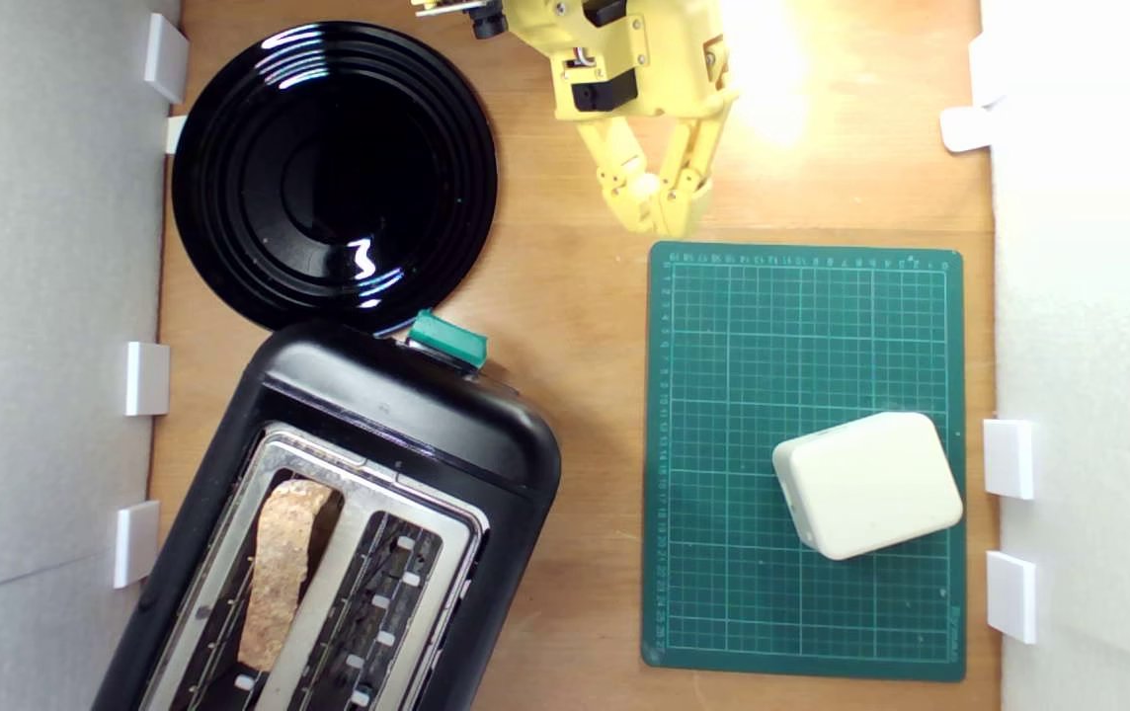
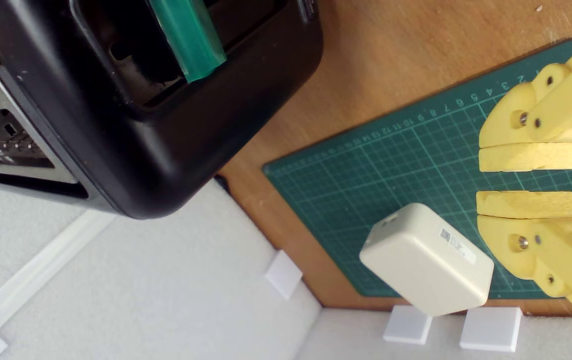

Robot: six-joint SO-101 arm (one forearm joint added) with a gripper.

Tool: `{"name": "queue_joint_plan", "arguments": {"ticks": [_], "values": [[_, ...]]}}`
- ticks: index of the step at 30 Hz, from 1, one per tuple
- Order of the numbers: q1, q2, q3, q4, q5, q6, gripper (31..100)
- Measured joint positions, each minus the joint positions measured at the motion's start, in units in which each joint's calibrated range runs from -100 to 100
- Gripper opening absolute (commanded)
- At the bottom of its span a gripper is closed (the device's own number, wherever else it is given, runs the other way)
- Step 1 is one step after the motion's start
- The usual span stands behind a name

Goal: Pick bread and place in toaster

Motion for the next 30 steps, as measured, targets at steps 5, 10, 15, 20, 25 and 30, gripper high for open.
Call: {"name": "queue_joint_plan", "arguments": {"ticks": [5,10,15,20,25,30], "values": [[0.00,-3.44,7.21,0.00,0.00,0.47,43.6],[-0.09,-10.33,14.79,0.00,0.00,2.90,40.3],[0.00,-15.88,21.45,0.00,0.00,3.10,38.0],[-0.18,-16.63,26.81,0.00,0.00,3.88,33.8],[-0.18,-16.55,31.16,0.00,0.00,4.09,32.2],[-0.09,-16.55,31.44,0.36,0.00,4.09,30.9]]}}
